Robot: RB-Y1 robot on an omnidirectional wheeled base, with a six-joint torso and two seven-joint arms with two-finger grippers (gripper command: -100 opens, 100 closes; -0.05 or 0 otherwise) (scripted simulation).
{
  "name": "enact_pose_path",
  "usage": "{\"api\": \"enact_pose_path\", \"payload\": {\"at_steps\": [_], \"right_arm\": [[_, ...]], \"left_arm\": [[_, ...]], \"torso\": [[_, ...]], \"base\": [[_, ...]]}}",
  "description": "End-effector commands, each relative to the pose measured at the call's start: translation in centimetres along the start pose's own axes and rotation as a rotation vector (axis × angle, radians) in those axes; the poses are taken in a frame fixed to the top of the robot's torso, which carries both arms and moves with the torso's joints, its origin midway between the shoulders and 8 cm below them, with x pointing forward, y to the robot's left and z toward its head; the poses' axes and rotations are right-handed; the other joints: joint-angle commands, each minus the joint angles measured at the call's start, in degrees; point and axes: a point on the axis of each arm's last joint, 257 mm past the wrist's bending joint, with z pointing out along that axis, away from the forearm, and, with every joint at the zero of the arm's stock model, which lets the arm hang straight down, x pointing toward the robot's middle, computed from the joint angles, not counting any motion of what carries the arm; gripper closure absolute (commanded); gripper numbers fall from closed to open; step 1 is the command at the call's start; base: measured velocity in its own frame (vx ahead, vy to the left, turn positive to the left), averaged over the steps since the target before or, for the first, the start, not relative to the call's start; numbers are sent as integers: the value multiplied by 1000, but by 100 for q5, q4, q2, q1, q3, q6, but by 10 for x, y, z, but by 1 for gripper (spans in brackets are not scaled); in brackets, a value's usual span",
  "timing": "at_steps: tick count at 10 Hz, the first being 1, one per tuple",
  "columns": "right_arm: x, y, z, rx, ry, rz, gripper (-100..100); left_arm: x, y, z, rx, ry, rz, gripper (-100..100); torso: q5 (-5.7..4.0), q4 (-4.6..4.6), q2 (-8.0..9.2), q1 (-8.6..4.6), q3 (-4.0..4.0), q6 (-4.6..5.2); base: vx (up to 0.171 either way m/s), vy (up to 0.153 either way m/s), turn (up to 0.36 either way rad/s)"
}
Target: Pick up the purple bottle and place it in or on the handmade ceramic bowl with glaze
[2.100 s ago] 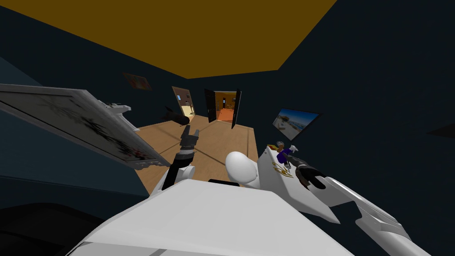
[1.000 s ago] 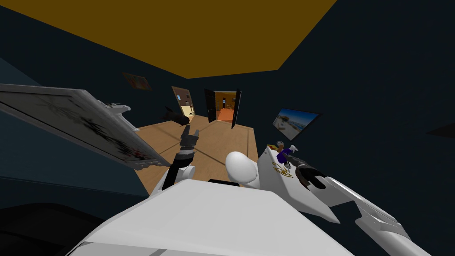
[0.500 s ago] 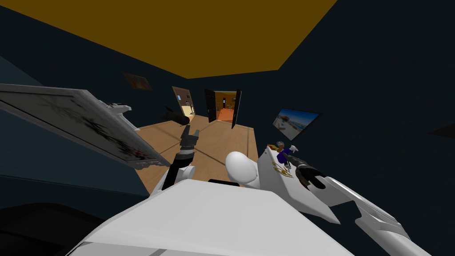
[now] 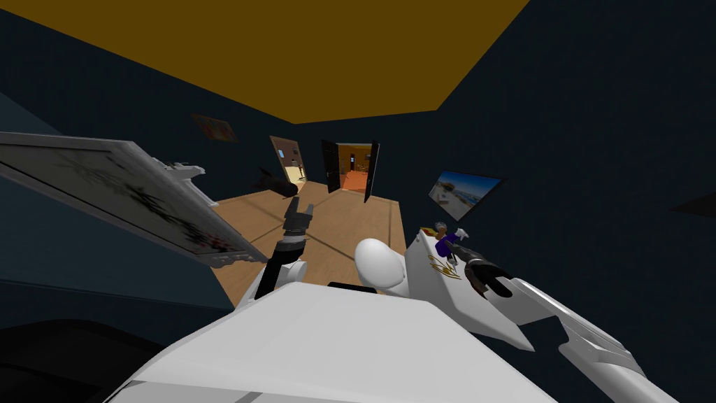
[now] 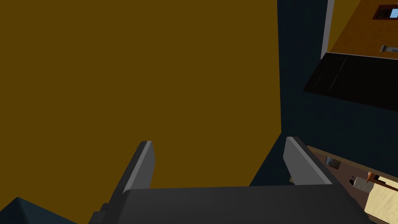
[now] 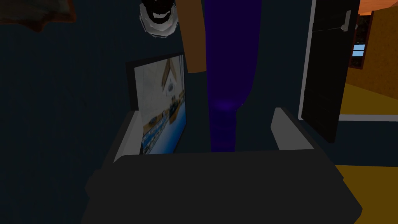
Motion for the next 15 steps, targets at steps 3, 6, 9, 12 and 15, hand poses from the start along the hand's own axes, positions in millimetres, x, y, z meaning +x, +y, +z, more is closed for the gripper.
{"api": "enact_pose_path", "payload": {"at_steps": [3,6,9,12,15], "right_arm": [[0,1,1,-2,0,0,-100],[0,0,1,-2,0,0,-100],[0,0,1,-2,0,0,-100],[0,0,1,-2,0,0,-100],[0,0,1,-2,0,0,0]], "left_arm": [[0,0,0,0,0,0,0],[0,0,0,0,0,0,0],[0,0,0,0,0,0,0],[0,0,0,0,0,0,0],[0,0,0,0,0,0,0]], "torso": [[0,0,0,-1,0,0],[-1,0,2,-3,1,0],[0,0,0,0,0,1],[-1,1,2,-3,1,1],[0,0,1,-1,1,0]], "base": [[2,3,-8],[0,0,0],[1,1,-3],[-4,-5,13],[0,0,0]]}}
